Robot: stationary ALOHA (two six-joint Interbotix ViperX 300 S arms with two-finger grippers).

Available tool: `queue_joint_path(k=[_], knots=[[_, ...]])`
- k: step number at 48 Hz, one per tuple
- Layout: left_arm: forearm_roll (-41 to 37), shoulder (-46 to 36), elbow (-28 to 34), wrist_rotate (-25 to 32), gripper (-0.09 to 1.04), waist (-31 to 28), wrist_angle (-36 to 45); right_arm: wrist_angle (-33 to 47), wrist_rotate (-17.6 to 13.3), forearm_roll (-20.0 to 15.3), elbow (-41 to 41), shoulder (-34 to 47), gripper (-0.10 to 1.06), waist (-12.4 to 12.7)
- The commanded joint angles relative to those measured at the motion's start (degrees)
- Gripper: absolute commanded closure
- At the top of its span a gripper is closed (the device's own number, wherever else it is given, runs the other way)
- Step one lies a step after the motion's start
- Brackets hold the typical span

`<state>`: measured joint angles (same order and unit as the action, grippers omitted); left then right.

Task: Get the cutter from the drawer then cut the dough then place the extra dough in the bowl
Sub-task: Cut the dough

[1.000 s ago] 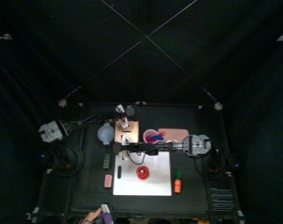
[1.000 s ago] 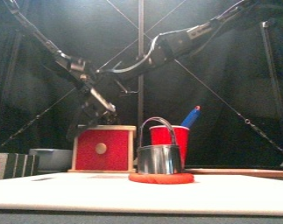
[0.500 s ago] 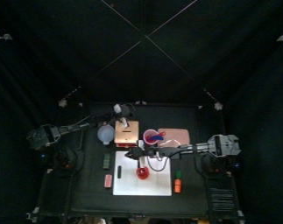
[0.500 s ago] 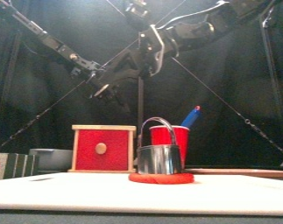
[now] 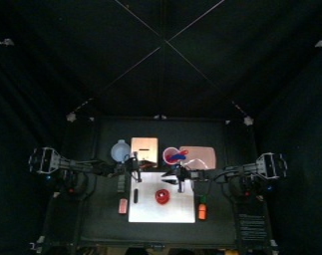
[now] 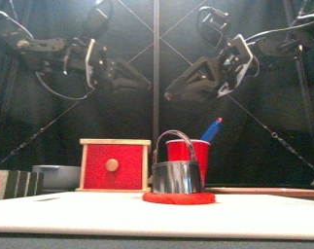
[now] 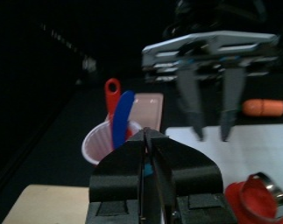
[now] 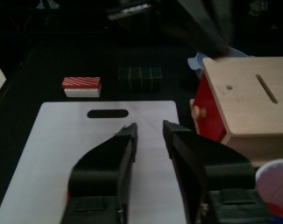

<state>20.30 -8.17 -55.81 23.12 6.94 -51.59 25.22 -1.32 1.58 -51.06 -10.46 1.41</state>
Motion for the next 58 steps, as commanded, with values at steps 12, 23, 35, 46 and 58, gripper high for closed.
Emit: queue_joint_path(k=[12,23,35,46,58], knots=[[9.8,11.2,4.2,-7.8,0.02,11.1,-2.5,1.8,0.1,2.0,-3.3,-1.8,0.11,-4.1],[16.0,20.5,9.6,-11.0,0.01,16.2,-2.5,3.7,0.1,2.8,-5.9,-0.7,0.11,-5.5],[17.9,25.0,12.4,-11.2,0.01,17.1,-2.1,4.8,0.2,4.3,-4.9,3.5,0.11,-6.8],[21.7,25.0,11.9,-9.9,0.01,16.9,-1.9,5.0,0.4,6.7,-1.7,9.8,0.11,-6.8],[22.4,25.0,11.6,-8.7,0.01,17.7,0.0,5.7,0.1,8.3,0.8,13.3,0.11,-7.3]])
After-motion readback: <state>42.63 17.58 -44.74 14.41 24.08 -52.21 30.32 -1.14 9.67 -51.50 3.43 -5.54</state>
